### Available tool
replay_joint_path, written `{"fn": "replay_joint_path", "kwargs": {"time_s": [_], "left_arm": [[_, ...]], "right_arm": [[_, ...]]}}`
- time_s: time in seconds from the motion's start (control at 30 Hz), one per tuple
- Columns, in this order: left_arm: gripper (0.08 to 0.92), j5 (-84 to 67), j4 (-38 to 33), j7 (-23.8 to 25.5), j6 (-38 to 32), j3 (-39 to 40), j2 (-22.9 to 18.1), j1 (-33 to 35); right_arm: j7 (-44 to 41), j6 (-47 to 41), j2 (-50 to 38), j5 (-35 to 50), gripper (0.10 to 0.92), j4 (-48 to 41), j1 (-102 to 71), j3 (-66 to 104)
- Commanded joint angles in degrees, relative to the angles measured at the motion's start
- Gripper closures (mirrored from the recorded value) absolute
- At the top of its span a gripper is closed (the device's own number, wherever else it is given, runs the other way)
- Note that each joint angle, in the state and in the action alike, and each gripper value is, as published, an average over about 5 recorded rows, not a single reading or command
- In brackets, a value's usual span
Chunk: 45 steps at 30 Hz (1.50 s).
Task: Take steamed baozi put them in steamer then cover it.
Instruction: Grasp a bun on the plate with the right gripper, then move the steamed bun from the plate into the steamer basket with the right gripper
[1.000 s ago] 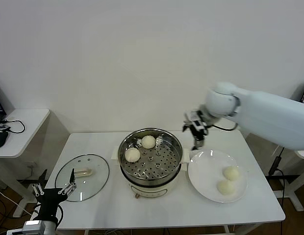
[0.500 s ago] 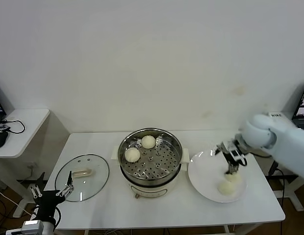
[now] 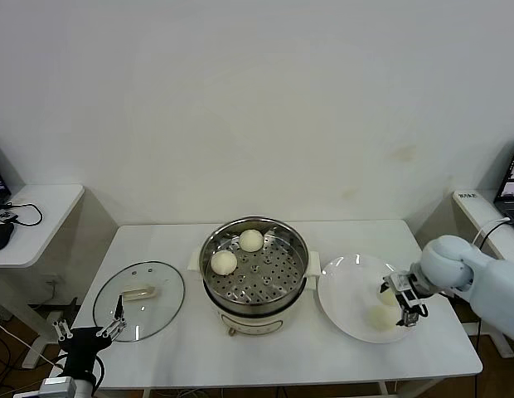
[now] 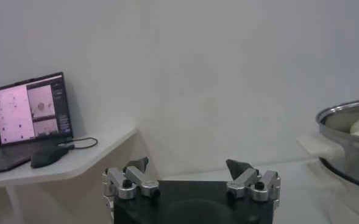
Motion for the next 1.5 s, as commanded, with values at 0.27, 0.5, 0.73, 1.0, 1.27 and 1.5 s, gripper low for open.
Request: {"fn": "replay_joint_path", "kwargs": {"time_s": [0.27,0.5,0.73,1.0,1.27,1.5], "left_arm": [[0.177,0.3,0.3,0.1,-0.1,0.1,-0.1,-0.1],[0.177,0.4,0.5,0.1,-0.1,0.1,0.0,-0.3],[0.177,0.4,0.5,0.1,-0.1,0.1,-0.1,-0.3],[0.177,0.5,0.3,0.0,-0.1,0.1,-0.4,-0.3],[0.177,0.7,-0.3,0.0,-0.1,0.4,-0.6,-0.4],[0.177,0.5,-0.5,0.0,-0.1,0.5,-0.3,-0.5]], "right_arm": [[2.3,-0.3,3.0,-2.1,0.213,-4.5,-6.8,4.6],[3.0,-0.7,5.1,-2.3,0.268,-6.3,-6.6,4.4],[3.2,-0.7,6.6,-2.5,0.307,-7.7,-6.6,4.6],[1.7,-0.5,6.6,-1.6,0.367,-7.6,-3.9,3.4],[-0.5,-0.9,5.2,1.8,0.436,-6.2,4.7,0.6],[-1.4,-1.2,4.4,8.5,0.431,-6.1,20.4,-4.4]]}}
